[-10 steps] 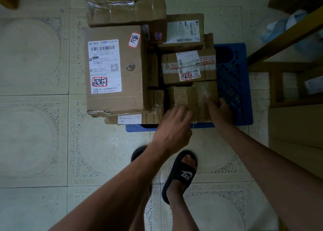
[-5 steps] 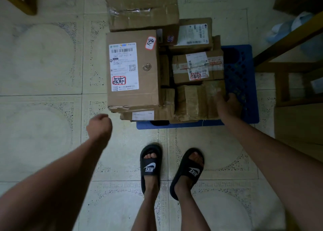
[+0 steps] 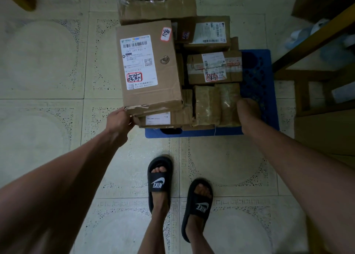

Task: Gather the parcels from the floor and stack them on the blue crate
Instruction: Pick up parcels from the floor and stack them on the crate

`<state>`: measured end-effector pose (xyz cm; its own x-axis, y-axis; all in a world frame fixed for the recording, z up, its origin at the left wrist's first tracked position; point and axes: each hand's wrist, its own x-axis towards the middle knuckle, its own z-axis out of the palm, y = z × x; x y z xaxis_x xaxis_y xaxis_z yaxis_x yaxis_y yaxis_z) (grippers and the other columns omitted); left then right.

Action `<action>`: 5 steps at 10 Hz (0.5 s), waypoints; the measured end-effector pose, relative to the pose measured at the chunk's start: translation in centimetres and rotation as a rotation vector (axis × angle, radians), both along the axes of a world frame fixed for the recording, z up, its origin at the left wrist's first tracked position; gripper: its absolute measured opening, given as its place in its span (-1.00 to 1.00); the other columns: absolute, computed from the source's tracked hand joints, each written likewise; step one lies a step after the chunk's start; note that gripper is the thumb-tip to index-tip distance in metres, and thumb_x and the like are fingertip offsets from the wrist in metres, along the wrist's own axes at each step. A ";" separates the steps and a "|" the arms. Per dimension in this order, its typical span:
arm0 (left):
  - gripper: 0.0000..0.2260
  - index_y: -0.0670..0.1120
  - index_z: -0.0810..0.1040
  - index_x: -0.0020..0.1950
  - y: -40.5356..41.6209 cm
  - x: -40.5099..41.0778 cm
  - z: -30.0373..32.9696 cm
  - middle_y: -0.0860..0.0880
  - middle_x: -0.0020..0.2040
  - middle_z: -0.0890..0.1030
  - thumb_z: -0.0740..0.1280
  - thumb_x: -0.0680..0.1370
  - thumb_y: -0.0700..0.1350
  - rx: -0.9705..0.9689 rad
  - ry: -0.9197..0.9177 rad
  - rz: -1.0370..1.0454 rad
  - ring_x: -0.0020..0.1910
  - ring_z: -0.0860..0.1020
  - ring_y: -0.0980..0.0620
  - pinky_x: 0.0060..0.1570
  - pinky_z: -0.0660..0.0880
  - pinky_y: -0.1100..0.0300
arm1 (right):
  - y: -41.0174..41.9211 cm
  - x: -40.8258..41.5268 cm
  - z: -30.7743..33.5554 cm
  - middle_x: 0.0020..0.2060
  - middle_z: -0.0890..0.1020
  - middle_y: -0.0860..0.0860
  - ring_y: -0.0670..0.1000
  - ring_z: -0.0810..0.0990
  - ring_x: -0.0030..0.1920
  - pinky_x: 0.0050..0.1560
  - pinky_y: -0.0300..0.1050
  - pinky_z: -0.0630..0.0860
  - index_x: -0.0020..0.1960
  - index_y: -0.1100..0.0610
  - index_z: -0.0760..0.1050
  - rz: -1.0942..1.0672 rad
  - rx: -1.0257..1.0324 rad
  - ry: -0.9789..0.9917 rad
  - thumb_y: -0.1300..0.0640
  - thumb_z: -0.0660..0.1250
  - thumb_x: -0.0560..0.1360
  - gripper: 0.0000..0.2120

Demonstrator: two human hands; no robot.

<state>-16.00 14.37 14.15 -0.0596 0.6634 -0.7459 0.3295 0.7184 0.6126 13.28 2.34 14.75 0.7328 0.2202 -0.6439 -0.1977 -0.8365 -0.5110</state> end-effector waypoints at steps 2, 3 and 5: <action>-0.74 -0.02 0.41 -0.12 -0.1 0.1 -0.7 0.02 -0.16 0.47 0.09 0.59 -0.36 -0.018 -0.016 0.053 -0.24 0.49 0.18 -0.28 0.49 0.36 | -0.9 0.8 -1.7 0.11 0.58 0.05 0.08 0.57 0.02 0.07 0.02 0.57 0.23 0.10 0.45 0.106 0.071 0.031 -0.10 0.36 0.47 -0.58; -0.73 -0.01 0.46 -0.13 -0.2 0.4 -0.7 0.01 -0.12 0.54 0.11 0.59 -0.34 0.013 -0.018 0.071 -0.20 0.53 0.14 -0.17 0.54 0.31 | -1.1 1.0 -2.1 0.14 0.56 0.05 0.10 0.57 0.08 0.12 0.06 0.56 0.25 0.10 0.41 0.124 0.109 0.025 -0.11 0.41 0.45 -0.52; -0.73 -0.03 0.57 -0.02 0.3 0.3 -0.3 -0.07 0.06 0.62 0.12 0.59 -0.28 0.008 0.017 0.153 0.13 0.57 -0.02 0.23 0.49 0.11 | -1.1 1.5 -2.2 0.14 0.51 0.06 0.07 0.49 0.00 -0.06 -0.07 0.42 0.31 0.13 0.37 0.147 0.089 0.001 -0.10 0.29 0.54 -0.55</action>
<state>-15.67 14.64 13.82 -0.1730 0.6518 -0.7384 0.2270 0.7559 0.6141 14.78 1.20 12.53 0.6879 0.3812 -0.6177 -0.0773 -0.8076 -0.5846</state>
